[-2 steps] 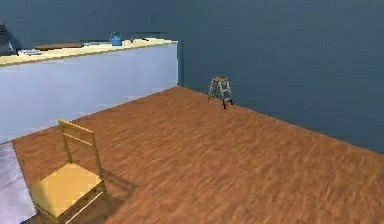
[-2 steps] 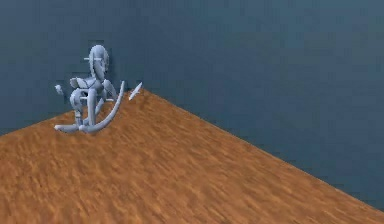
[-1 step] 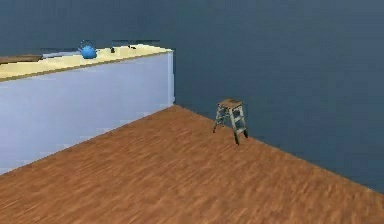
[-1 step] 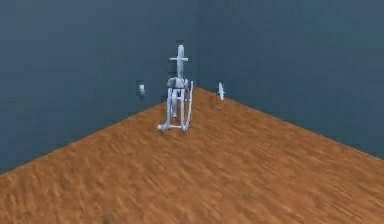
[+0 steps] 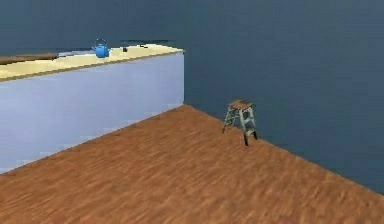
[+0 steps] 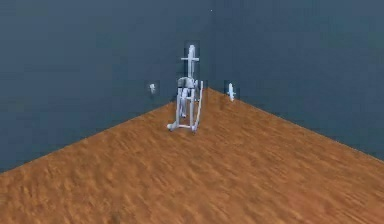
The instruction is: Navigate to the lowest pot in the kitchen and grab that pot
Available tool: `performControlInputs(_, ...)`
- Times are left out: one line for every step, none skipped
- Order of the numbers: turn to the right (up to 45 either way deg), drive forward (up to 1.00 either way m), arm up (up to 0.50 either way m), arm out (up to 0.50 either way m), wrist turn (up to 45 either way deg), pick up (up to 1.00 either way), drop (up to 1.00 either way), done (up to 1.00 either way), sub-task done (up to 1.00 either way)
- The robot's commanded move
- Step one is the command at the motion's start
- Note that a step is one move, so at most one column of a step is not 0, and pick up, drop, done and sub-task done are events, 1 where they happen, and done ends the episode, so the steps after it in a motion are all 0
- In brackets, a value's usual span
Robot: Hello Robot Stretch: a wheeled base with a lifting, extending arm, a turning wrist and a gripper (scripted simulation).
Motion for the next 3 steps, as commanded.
performControlInputs(0.0,0.40,0.00,0.00,0.0,0.00,0.00,0.00,0.00)
performControlInputs(-33.0,0.00,0.00,0.00,0.0,0.00,0.00,0.00,0.00)
performControlInputs(0.0,1.00,0.00,0.00,0.0,0.00,0.00,0.00,0.00)
